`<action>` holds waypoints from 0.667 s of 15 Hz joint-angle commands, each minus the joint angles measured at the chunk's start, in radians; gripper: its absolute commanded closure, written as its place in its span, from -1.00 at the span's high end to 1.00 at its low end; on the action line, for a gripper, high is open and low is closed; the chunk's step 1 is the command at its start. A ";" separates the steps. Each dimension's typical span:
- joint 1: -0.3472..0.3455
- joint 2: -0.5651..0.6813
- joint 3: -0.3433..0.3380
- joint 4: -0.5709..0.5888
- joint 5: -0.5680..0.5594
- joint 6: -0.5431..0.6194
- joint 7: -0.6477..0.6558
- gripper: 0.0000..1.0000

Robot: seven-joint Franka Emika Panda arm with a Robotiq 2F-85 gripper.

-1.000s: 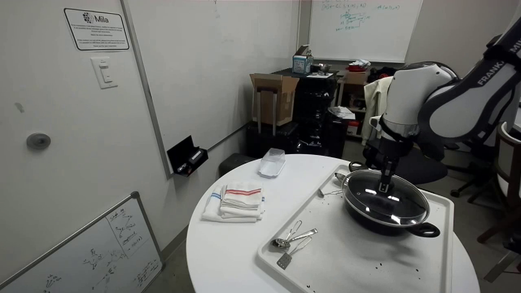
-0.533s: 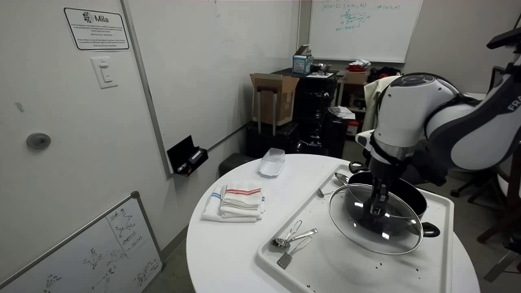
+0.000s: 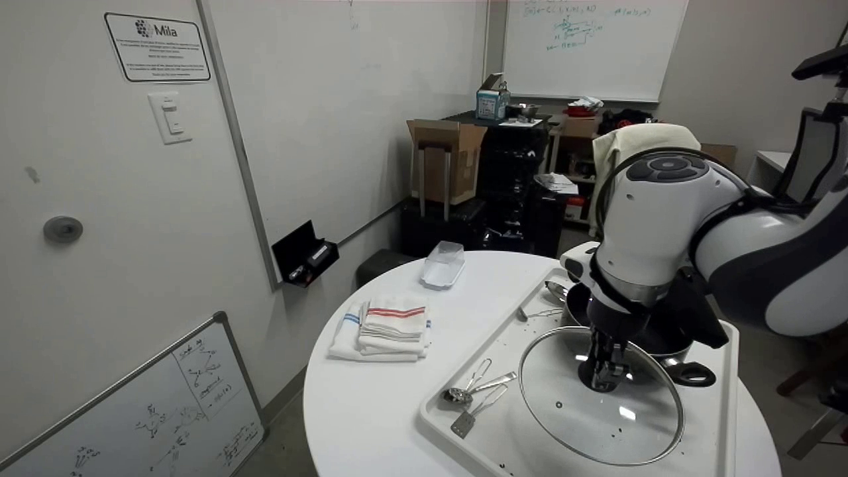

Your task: Remove the lid from the pot

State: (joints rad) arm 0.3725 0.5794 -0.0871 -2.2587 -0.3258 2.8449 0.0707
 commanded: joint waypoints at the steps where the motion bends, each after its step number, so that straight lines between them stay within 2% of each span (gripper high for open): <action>1: 0.049 0.033 -0.025 0.038 -0.042 0.022 0.036 -0.50; 7: 0.054 0.085 -0.018 0.075 -0.031 0.012 0.019 -0.50; 10: 0.010 0.124 0.005 0.094 -0.016 0.026 -0.017 -0.50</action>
State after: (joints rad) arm 0.4165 0.6684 -0.0946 -2.1970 -0.3376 2.8449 0.0763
